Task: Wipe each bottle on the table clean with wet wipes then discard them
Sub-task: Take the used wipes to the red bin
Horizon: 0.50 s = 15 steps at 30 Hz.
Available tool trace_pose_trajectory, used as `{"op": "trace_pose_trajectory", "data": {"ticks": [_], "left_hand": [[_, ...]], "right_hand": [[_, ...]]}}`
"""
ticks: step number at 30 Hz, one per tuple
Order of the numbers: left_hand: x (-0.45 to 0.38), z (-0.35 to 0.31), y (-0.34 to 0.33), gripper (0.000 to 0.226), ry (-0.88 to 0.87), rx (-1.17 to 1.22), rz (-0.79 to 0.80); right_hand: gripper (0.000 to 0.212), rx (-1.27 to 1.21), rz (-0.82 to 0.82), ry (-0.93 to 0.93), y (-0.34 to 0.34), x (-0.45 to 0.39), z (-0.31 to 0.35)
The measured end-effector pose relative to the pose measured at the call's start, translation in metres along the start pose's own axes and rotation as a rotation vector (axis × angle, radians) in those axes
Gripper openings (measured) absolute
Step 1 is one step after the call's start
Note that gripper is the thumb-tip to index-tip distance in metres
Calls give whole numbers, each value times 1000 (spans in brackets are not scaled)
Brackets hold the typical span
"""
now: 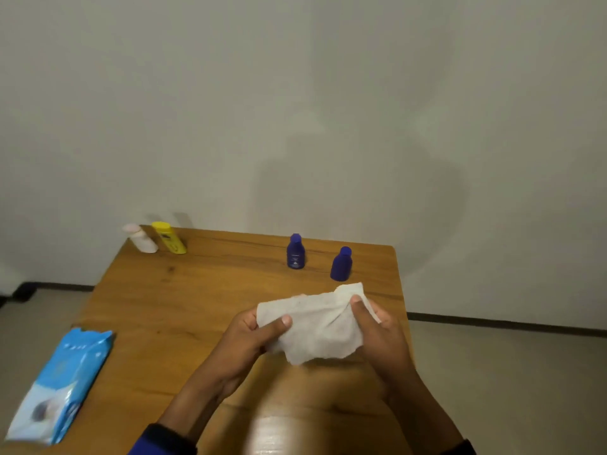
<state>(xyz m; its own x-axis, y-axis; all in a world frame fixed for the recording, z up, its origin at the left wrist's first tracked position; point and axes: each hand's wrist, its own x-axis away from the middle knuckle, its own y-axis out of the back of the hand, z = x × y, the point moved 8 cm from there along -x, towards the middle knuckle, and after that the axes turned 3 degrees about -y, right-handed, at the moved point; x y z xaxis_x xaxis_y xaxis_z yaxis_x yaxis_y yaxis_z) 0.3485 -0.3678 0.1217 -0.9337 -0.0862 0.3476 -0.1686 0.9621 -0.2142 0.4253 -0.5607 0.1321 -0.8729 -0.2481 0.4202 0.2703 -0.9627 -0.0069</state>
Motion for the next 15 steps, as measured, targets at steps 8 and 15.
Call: {"op": "trace_pose_trajectory", "data": {"ticks": [8,15], "left_hand": [[82,-4,50,32,-70,80,-200],[141,4,113,39,-180,115,-396]], "right_hand": [[18,-97,201,13,-64,45,1],[23,-69,237,-4,-119,73,-4]]}}
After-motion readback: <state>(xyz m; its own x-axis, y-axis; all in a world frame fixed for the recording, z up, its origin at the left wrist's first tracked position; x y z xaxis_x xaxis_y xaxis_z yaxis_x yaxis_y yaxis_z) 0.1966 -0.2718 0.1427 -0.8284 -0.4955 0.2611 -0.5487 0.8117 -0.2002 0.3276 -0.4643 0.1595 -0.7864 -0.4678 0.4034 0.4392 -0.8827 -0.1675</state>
